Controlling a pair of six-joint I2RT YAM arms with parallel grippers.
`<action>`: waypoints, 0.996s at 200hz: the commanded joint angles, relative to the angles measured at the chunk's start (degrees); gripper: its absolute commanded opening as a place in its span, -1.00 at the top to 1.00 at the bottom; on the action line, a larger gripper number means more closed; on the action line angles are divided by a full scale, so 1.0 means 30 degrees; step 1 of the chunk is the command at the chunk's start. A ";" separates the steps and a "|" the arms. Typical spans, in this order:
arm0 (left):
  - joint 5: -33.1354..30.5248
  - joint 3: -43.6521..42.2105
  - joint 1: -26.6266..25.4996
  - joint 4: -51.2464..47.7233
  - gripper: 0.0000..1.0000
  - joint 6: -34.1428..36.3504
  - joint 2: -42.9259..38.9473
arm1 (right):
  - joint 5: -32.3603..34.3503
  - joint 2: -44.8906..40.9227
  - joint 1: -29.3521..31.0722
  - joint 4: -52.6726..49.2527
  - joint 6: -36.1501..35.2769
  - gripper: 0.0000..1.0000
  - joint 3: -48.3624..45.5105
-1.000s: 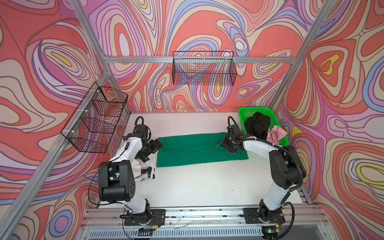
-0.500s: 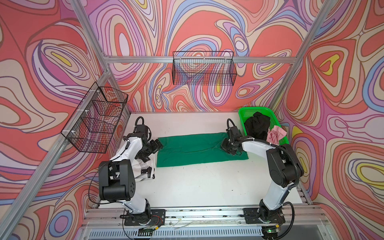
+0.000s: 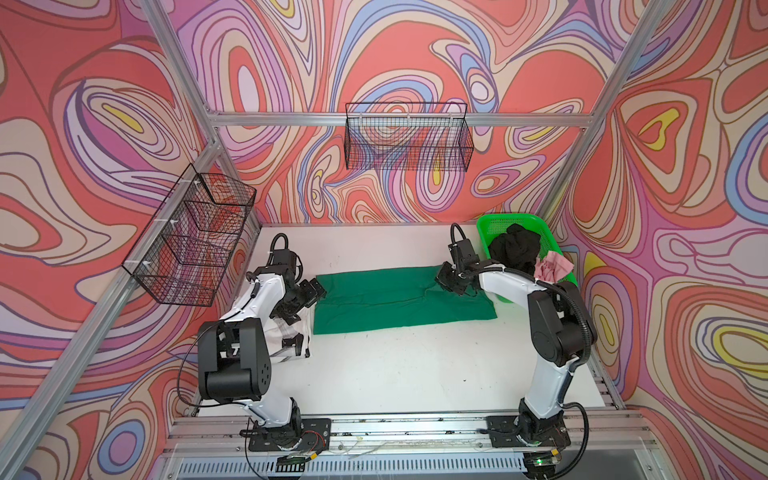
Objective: Fold and stack the t-shirts
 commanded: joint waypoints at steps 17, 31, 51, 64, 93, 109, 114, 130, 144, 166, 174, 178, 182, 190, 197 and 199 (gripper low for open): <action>0.0139 -0.0116 0.0091 -0.0035 -1.00 0.0183 0.0363 | -0.0265 0.1392 0.0181 -0.0440 -0.0354 1.00 0.1879; 0.0109 -0.0086 0.0092 -0.0046 -1.00 0.0195 0.0396 | -0.0349 0.1900 0.0292 -0.0535 -0.0457 1.00 0.2581; 0.0092 -0.0092 0.0106 -0.0057 -1.00 0.0198 0.0448 | -0.0287 0.2678 0.0511 -0.0820 -0.0659 1.00 0.3581; 0.0072 -0.0105 0.0114 -0.0092 -1.00 0.0222 0.0451 | -0.0295 0.3194 0.0662 -0.1034 -0.0785 1.00 0.4157; 0.0021 -0.0054 0.0121 -0.0126 -1.00 0.0219 0.0480 | -0.0200 0.4184 0.0908 -0.1432 -0.1103 1.00 0.5345; -0.0023 -0.0046 0.0121 -0.0119 -1.00 0.0216 0.0503 | -0.0155 0.4577 0.0985 -0.1628 -0.1261 1.00 0.5870; -0.0008 -0.0043 0.0121 -0.0139 -1.00 0.0226 0.0510 | -0.0112 0.4728 0.1031 -0.1698 -0.1327 1.00 0.6058; 0.0016 0.0005 0.0150 -0.0152 -1.00 0.0227 0.0539 | 0.0025 0.5220 0.1079 -0.2090 -0.1612 1.00 0.6747; 0.0018 -0.0001 0.0146 -0.0153 -1.00 0.0209 0.0569 | 0.0013 0.5711 0.1110 -0.2666 -0.1860 1.00 0.7501; -0.0024 -0.0017 0.0152 -0.0177 -1.00 0.0257 0.0543 | 0.0011 0.6097 0.1105 -0.3313 -0.2351 0.73 0.8450; -0.0037 0.0003 0.0178 -0.0181 -1.00 0.0249 0.0540 | 0.0114 0.6016 0.1113 -0.3518 -0.2534 0.58 0.8784; -0.0037 -0.0027 0.0179 -0.0181 -1.00 0.0256 0.0519 | 0.0085 0.5933 0.1121 -0.3567 -0.2630 0.49 0.8908; -0.0044 -0.0050 0.0179 -0.0174 -1.00 0.0257 0.0510 | 0.0061 0.5833 0.1121 -0.3647 -0.2715 0.42 0.8999; -0.0037 -0.0043 0.0176 -0.0186 -1.00 0.0238 0.0510 | 0.0069 0.5654 0.1121 -0.3915 -0.2891 0.27 0.9232; -0.0018 -0.0054 0.0179 -0.0154 -1.00 0.0220 0.0510 | 0.0258 0.5429 0.1121 -0.4232 -0.3056 0.15 0.9411; -0.0018 -0.0030 0.0194 -0.0152 -1.00 0.0226 0.0510 | 0.0342 0.5361 0.1121 -0.4291 -0.3140 0.12 0.9459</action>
